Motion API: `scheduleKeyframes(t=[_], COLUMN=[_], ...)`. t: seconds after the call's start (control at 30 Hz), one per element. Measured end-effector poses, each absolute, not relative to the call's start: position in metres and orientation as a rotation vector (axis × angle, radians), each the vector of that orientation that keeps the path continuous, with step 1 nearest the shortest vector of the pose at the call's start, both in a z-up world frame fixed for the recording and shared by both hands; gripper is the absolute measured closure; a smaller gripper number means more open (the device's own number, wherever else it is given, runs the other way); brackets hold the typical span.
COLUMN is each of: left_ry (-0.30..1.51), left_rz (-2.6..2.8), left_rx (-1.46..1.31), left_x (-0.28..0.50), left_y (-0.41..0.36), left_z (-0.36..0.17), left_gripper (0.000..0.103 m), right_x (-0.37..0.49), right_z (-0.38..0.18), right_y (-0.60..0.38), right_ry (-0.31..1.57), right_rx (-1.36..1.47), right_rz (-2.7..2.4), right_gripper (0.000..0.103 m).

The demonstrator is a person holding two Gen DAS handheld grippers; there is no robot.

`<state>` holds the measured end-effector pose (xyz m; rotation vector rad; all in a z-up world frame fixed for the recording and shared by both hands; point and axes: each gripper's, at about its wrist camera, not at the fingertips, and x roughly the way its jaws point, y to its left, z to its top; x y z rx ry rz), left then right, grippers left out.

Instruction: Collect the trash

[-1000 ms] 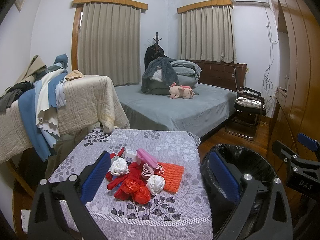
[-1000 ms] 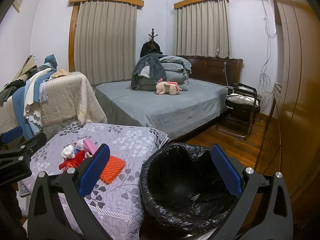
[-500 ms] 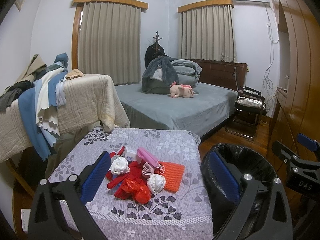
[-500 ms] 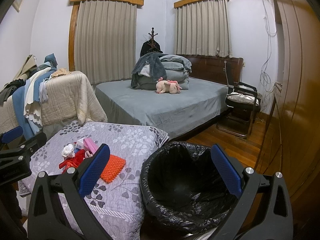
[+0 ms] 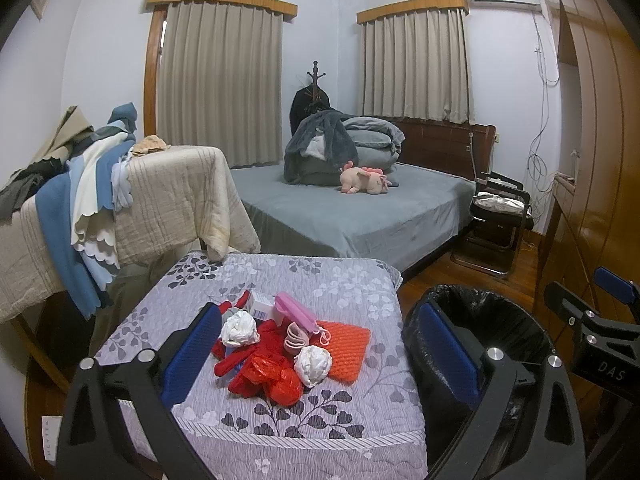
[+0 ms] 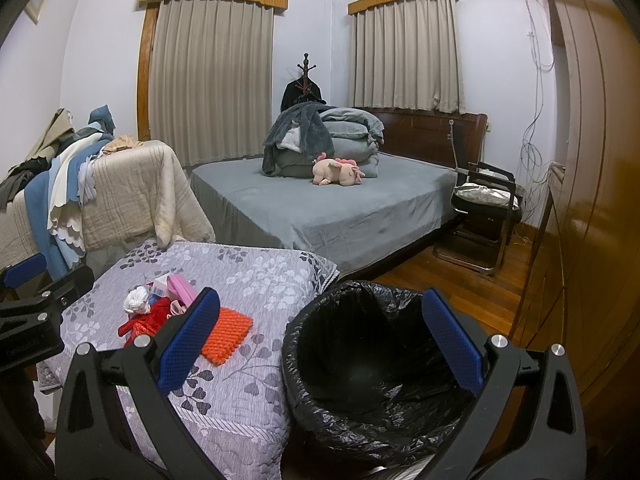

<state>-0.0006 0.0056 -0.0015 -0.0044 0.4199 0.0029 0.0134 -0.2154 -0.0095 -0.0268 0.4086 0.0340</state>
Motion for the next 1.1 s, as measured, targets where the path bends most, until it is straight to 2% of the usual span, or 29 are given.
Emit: scheduleKeyframes(t=[0.37,1.0,1.1], left_ry=[0.423,0.53,0.539], left_rz=[0.016,0.217,0.224], left_rx=[-0.006,-0.02,-0.029], left_x=[0.0,0.044,0.053], left_y=[0.014,0.11,0.121], left_z=[-0.013,-0.084,-0.097], left_gripper=[0.006,0.006,0.006], right_x=[0.019,0.108,0.122], right_z=[-0.016,-0.1,-0.116], right_y=[-0.207,-0.118,-0.101], right_ry=[0.416,0.558,0.581], right_rx=[-0.023,-0.024,-0.042], right_rz=[0.044,0.201,0.224], right_gripper=[0.005,0.005,0.008])
